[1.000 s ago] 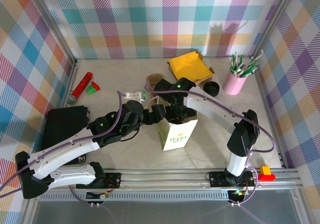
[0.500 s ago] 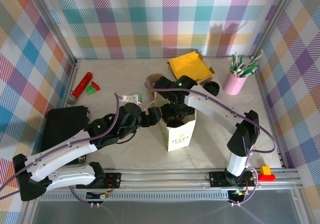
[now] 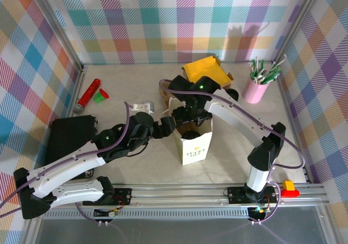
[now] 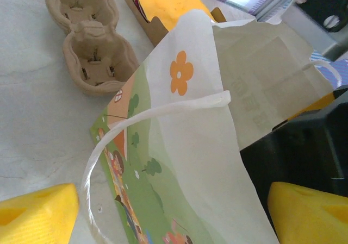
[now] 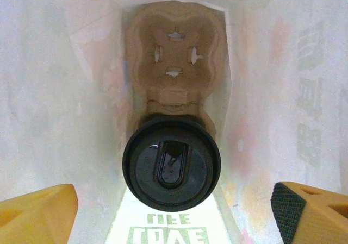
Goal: Pack the takeout coffee
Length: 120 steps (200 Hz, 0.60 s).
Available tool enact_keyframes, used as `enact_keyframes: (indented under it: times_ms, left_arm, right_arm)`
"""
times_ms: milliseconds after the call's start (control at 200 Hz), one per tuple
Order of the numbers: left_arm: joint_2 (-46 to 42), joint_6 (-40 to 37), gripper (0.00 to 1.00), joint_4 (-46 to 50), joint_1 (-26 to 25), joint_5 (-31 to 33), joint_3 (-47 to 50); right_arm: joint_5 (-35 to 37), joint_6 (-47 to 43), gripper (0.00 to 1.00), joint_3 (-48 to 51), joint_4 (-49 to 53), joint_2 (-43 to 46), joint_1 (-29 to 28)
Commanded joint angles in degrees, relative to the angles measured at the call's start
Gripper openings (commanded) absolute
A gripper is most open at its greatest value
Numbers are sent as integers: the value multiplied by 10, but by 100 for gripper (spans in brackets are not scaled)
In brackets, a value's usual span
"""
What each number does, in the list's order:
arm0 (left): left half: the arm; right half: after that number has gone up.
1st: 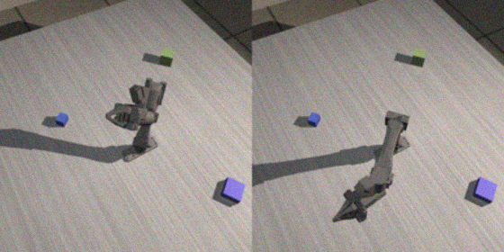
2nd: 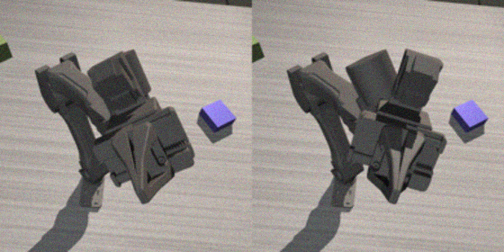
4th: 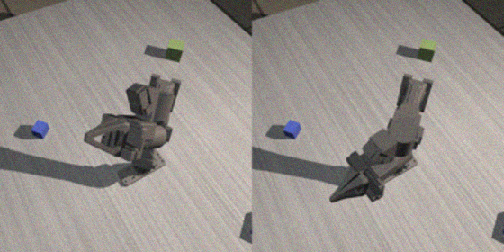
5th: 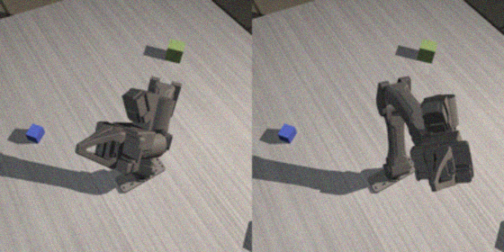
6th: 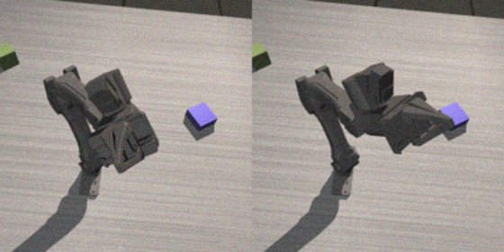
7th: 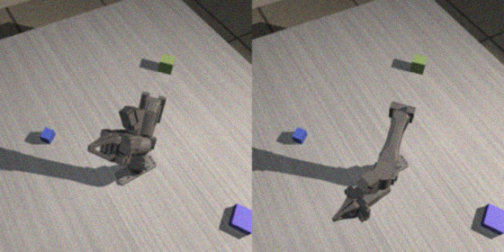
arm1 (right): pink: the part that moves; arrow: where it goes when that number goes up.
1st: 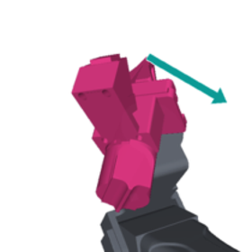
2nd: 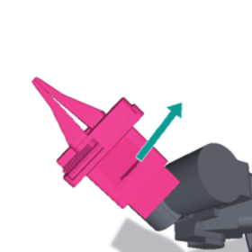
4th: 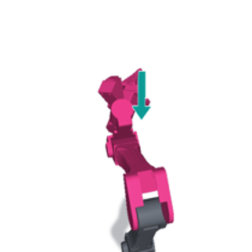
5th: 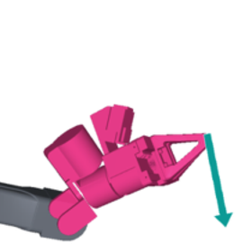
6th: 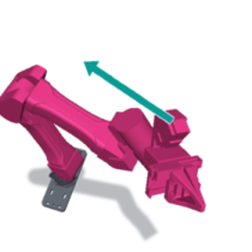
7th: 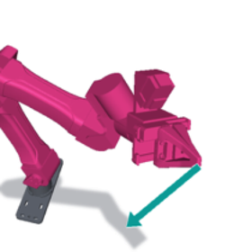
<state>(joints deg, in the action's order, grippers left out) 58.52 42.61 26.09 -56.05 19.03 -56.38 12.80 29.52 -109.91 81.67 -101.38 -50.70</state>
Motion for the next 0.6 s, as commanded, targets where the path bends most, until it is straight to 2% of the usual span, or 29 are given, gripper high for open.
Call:
enact_keyframes:
  times_ms: [0,350,595]
  left_arm:
    - [-10,-9,90,20,5,6,-5]
    - [5,-22,90,23,6,-7,-32]
    - [21,-38,89,47,6,-14,-68]
  right_arm:
    - [-10,0,93,-32,19,38,-3]
    - [-9,-34,93,-107,6,73,-1]
    - [11,-60,95,-108,-38,124,10]
